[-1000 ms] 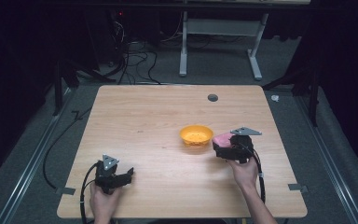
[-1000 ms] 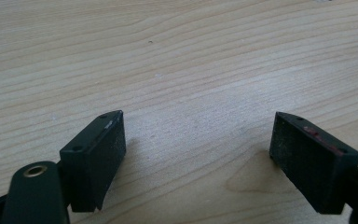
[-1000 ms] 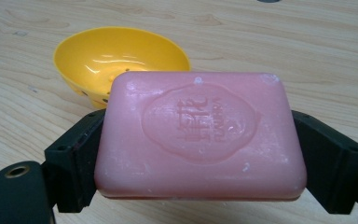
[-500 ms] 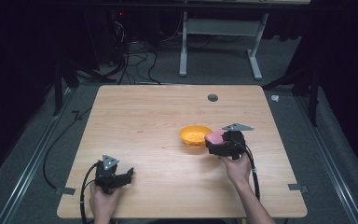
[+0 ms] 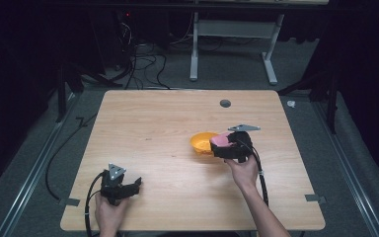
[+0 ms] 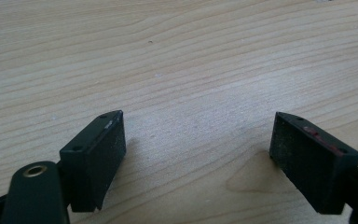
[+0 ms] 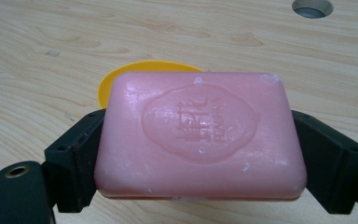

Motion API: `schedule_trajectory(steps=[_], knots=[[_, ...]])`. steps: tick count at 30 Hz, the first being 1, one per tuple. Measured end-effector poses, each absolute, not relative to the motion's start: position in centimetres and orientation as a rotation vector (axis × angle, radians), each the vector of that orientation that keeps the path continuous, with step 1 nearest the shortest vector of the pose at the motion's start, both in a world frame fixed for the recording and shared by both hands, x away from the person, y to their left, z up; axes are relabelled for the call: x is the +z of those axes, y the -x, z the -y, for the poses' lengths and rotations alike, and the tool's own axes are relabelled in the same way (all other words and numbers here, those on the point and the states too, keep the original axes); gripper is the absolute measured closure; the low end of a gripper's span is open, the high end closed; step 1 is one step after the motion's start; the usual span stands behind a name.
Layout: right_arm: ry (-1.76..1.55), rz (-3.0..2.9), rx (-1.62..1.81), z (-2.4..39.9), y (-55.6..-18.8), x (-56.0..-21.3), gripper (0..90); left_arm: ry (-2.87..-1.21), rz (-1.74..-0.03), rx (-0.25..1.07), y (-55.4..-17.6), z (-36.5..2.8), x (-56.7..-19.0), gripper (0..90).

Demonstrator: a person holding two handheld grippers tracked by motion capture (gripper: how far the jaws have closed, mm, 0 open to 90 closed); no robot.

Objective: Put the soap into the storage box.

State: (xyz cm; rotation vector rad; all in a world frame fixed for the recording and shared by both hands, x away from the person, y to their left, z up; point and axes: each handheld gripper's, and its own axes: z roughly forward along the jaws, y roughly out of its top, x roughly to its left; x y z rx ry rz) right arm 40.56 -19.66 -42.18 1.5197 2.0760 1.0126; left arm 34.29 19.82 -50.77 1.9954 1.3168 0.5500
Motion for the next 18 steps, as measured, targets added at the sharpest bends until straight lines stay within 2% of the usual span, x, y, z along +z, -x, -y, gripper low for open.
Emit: schedule_trajectory(steps=[18], knots=[[-1.559, -2.085, 0.981, 18.1, -42.4, -42.4, 13.6, -1.995, -1.311, 0.55, -34.3, -19.8, -50.8, 18.8]])
